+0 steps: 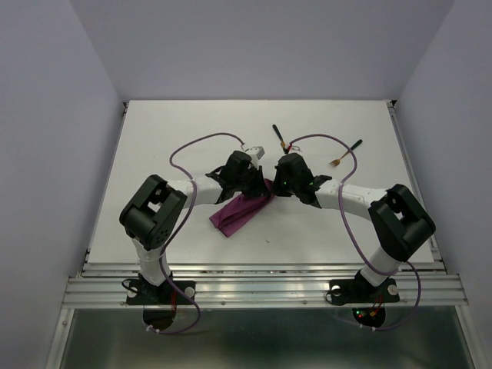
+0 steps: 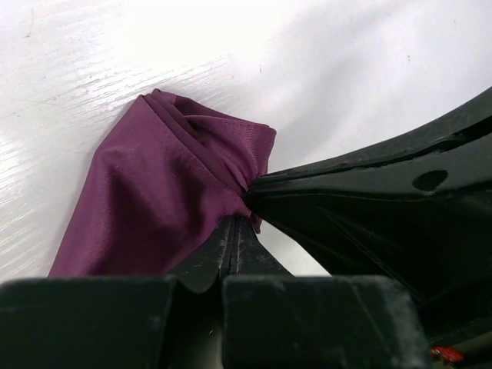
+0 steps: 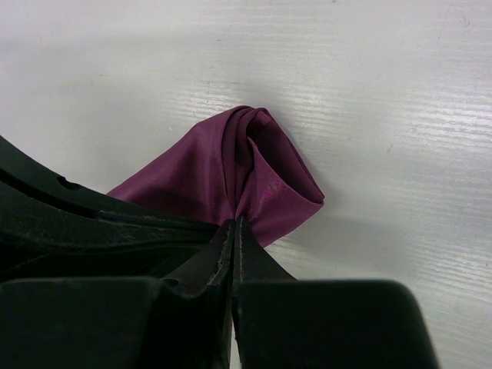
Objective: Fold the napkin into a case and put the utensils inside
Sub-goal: Stuff the top corner of the smaller-rectangle-folded napkin into the folded napkin.
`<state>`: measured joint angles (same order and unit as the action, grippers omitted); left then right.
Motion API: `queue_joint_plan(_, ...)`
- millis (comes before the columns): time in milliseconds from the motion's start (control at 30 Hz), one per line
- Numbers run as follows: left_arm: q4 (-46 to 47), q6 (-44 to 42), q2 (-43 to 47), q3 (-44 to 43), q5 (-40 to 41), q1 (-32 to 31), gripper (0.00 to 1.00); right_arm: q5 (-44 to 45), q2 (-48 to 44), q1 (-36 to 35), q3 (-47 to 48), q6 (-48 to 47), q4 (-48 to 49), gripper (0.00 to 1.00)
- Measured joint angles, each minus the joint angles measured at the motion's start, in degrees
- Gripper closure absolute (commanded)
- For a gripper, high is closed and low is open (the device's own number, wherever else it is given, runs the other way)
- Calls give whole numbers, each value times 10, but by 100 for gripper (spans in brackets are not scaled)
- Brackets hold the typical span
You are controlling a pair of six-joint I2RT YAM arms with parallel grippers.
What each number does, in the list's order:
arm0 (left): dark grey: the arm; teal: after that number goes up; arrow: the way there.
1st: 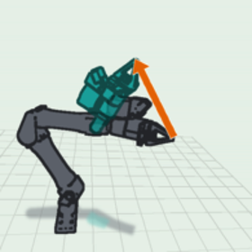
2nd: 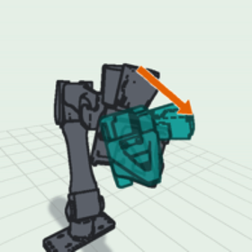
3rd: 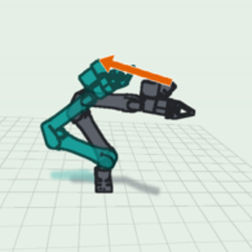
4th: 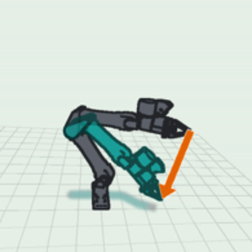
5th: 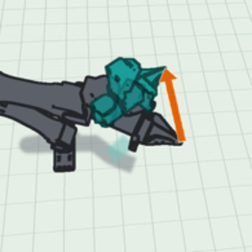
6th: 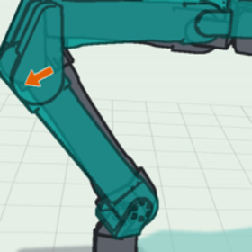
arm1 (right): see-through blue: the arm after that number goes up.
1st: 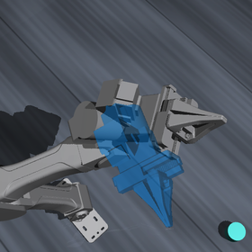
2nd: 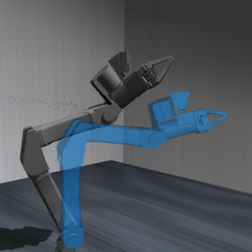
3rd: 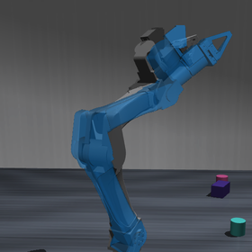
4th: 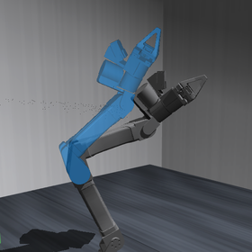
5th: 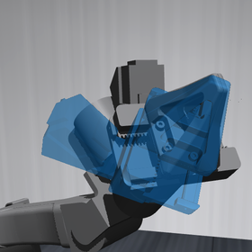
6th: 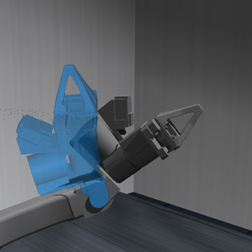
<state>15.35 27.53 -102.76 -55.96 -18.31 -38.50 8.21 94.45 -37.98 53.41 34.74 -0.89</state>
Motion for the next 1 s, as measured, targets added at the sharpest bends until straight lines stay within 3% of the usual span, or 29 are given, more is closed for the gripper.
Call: queue_joint_plan(1000, 51, 23, -73, -25, -33, 0, 100, 0, 0, 0, 0, 0, -2, 99)
